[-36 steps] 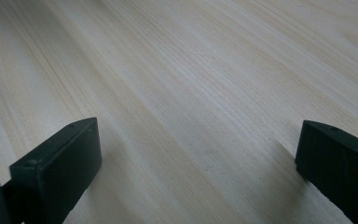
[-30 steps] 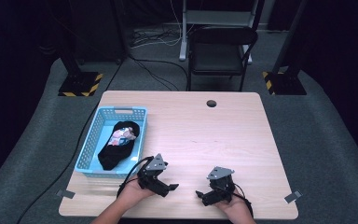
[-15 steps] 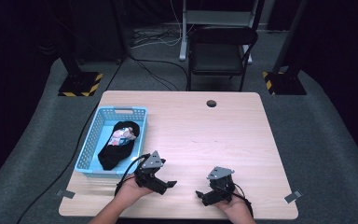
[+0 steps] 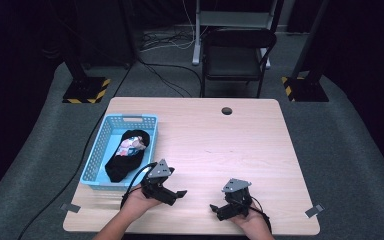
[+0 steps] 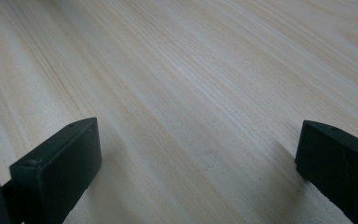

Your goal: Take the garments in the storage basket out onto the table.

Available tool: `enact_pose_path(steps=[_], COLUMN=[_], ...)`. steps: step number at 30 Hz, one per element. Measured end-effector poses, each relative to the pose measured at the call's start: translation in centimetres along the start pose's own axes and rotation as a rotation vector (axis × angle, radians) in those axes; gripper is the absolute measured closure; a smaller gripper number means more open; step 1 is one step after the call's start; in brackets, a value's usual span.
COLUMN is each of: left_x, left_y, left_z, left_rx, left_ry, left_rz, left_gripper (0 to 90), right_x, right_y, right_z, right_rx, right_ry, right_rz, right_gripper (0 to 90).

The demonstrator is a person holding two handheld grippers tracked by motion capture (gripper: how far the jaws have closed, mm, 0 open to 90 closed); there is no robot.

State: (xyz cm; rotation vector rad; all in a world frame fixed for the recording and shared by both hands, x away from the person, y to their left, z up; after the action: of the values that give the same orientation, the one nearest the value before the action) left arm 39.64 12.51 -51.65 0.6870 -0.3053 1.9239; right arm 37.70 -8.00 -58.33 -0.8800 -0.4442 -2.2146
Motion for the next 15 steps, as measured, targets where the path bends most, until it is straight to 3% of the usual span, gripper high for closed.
enact_pose_path(steps=[15], left_x=[1.1], left_y=[-1.2], left_z=[0.1], left_rx=[0.029], left_ry=[0.022], left_rz=[0.031], left_gripper=[6.3], right_x=[0.0], right_y=[0.0], right_z=[0.0], right_rx=[0.000], right_ry=[0.000], right_rz=[0.000], right_gripper=[0.0])
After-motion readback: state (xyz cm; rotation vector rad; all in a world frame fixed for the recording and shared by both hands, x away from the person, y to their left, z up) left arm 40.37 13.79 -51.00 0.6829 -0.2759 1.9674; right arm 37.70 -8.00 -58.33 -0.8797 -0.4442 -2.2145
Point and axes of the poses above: each handheld gripper's, and its own axes: x roughly backward along the jaws, z roughly out of its top, y roughly to its right, the point moved 7 cm from there along -x, roughly forward along the jaws, and after that the axes turned 4 degrees about -z, right-handed, at the moved point
